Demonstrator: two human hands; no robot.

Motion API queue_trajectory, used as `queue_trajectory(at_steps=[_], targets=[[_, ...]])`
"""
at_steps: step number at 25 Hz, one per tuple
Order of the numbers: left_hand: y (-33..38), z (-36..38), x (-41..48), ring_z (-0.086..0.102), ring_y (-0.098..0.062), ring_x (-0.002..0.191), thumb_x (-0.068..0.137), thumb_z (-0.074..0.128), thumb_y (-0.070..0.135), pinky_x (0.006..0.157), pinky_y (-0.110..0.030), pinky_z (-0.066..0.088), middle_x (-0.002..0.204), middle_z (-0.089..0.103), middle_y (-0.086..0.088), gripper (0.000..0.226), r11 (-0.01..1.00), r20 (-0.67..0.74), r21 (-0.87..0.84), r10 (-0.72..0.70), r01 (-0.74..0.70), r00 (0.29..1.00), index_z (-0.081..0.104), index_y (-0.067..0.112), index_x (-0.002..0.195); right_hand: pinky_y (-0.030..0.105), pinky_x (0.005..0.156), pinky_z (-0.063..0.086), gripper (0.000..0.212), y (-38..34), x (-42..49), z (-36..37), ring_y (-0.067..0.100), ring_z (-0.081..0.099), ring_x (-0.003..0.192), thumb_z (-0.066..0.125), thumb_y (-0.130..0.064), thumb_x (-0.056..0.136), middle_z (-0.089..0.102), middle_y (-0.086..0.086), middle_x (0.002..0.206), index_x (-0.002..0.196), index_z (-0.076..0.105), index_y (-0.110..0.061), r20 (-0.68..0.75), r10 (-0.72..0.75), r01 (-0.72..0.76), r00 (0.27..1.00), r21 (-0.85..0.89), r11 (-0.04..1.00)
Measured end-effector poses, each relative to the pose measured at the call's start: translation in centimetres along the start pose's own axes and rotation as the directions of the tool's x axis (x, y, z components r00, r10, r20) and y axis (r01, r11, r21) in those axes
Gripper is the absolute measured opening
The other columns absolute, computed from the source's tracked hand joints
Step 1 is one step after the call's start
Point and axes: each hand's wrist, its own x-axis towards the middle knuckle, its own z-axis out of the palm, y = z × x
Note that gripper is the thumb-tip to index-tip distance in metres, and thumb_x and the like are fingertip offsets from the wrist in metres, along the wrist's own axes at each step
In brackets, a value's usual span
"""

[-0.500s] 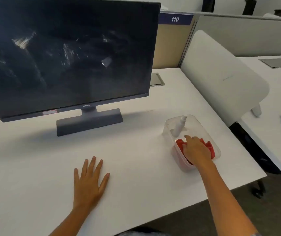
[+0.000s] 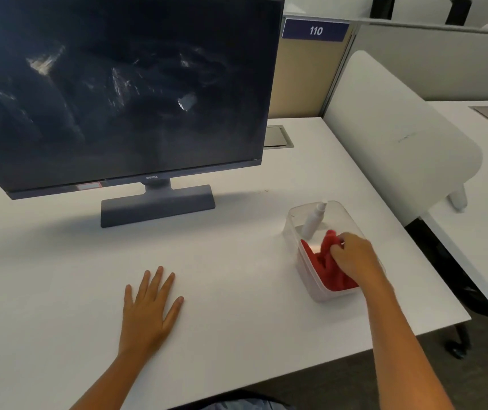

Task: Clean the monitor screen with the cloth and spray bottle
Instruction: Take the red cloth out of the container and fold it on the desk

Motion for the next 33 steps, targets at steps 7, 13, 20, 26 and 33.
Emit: queue_trajectory(at_steps=[7, 13, 20, 26, 33], targets=[[-0.2, 0.1, -0.1, 0.01, -0.02, 0.143, 0.092, 0.007, 0.062, 0.114, -0.045, 0.0, 0.154, 0.02, 0.0, 0.068, 0.999, 0.005, -0.047, 0.003, -0.003, 1.0, 0.025, 0.025, 0.145, 0.035, 0.065, 0.06, 0.018, -4.3, -4.6, -10.0, 0.018, 0.065, 0.08, 0.048, -0.009, 0.092, 0.062, -0.001, 0.08, 0.092, 0.059, -0.023, -0.397, -0.064, 0.338, 0.915, 0.674, 0.656], [1.2, -1.1, 0.6, 0.005, -0.019, 0.143, 0.079, 0.013, 0.081, 0.115, -0.053, -0.003, 0.154, 0.014, 0.004, 0.086, 0.96, -0.027, -0.278, -0.05, 0.041, 0.998, 0.018, 0.029, 0.146, 0.026, 0.064, 0.059, 0.02, -12.6, -7.5, -8.8, 0.006, 0.065, 0.082, 0.046, -0.01, 0.097, 0.064, -0.004, 0.088, 0.098, 0.06, -0.024, -0.298, -0.288, 0.397, 0.91, 0.825, 0.402], [6.5, -7.3, 1.7, 0.017, -0.003, 0.14, 0.068, 0.046, 0.083, 0.115, -0.043, 0.019, 0.151, 0.01, 0.03, 0.092, 0.522, -0.17, -0.833, 0.076, -0.185, 0.982, 0.001, 0.049, 0.142, 0.026, 0.061, 0.059, 0.015, -20.0, -6.2, 1.7, 0.019, 0.063, 0.1, 0.046, -0.018, 0.099, 0.065, 0.001, 0.104, 0.108, 0.058, -0.018, 0.105, -0.252, -0.023, 0.962, 0.951, 0.309], [5.3, -8.8, 1.4, 0.035, -0.016, 0.135, 0.069, 0.064, 0.066, 0.103, -0.034, 0.041, 0.151, 0.031, 0.002, 0.096, 0.411, -0.245, -0.891, -0.079, -0.192, 0.966, 0.013, 0.037, 0.145, 0.031, 0.062, 0.059, 0.016, -23.6, -5.5, 5.7, 0.017, 0.062, 0.082, 0.046, -0.011, 0.097, 0.063, 0.003, 0.085, 0.11, 0.057, -0.01, 0.236, -0.234, -0.211, 0.943, 0.969, 0.127], [0.5, -11.5, 7.6, 0.053, -0.017, 0.12, 0.089, 0.052, 0.018, 0.102, -0.036, 0.043, 0.13, 0.058, -0.003, 0.039, 0.671, -0.425, -0.717, -0.205, -0.19, 0.882, 0.054, 0.013, 0.128, 0.03, 0.07, 0.06, 0.031, -23.9, -2.6, 5.2, 0.016, 0.064, 0.088, 0.053, -0.004, 0.093, 0.061, 0.006, 0.099, 0.122, 0.046, -0.008, 0.122, -0.137, -0.112, 0.983, 0.991, 0.075]])
